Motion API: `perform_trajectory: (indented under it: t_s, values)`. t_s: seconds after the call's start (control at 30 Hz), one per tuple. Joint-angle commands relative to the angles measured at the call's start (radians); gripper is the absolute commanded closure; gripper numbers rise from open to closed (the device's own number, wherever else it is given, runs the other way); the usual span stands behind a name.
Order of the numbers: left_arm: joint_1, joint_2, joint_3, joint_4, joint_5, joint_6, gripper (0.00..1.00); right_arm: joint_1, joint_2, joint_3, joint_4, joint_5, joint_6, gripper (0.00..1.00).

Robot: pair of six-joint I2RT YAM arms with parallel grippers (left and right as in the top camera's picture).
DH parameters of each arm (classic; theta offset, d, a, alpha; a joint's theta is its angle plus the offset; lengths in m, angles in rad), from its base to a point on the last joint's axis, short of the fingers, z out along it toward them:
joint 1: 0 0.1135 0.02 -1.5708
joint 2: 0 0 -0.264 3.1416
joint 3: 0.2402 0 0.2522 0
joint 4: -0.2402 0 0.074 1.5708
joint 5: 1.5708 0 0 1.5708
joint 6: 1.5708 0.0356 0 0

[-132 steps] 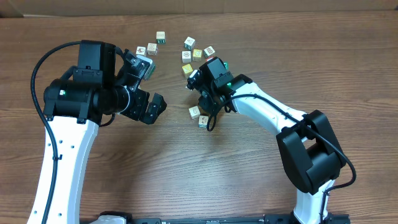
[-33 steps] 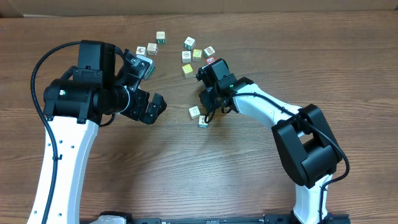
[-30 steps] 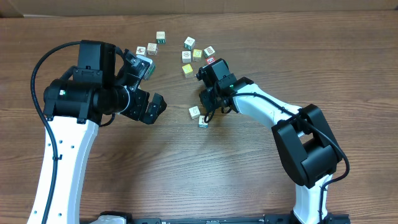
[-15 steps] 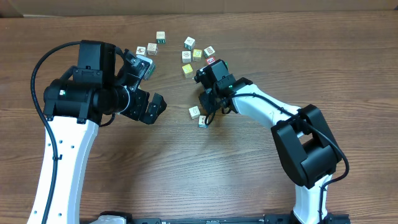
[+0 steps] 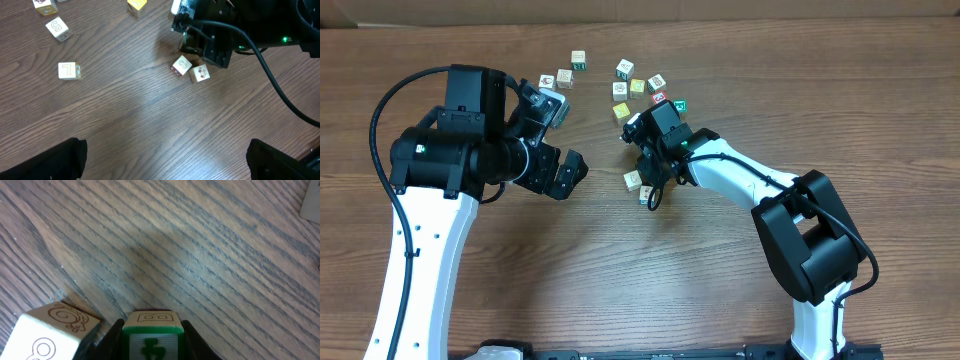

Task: Form a circle

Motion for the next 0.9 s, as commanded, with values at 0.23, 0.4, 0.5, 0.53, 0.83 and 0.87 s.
perform_trajectory:
  t_s: [0.23, 0.4, 0.5, 0.53, 0.83, 0.87]
  values:
    - [0.000, 0.005, -0.003, 0.000, 0.018, 0.023, 0.00, 0.002, 0.008, -0.007, 0.003, 0.015, -0.018, 0.53]
    - [0.000, 0.005, -0.003, 0.000, 0.019, 0.023, 0.01, 0.001, 0.004, -0.007, 0.003, 0.015, -0.014, 0.50]
    - [0.000, 0.005, -0.003, 0.000, 0.019, 0.023, 0.01, -0.003, -0.004, -0.005, 0.006, 0.015, -0.010, 0.51]
    - [0.000, 0.005, -0.003, 0.000, 0.018, 0.023, 0.00, -0.005, -0.005, -0.002, 0.006, 0.015, -0.010, 0.51]
    - [0.000, 0.005, -0.003, 0.000, 0.018, 0.023, 0.00, -0.011, -0.011, 0.017, 0.003, 0.015, 0.026, 0.70]
    - [0.000, 0.005, -0.003, 0.000, 0.019, 0.023, 0.01, -0.011, -0.011, 0.017, 0.004, 0.015, 0.036, 0.71]
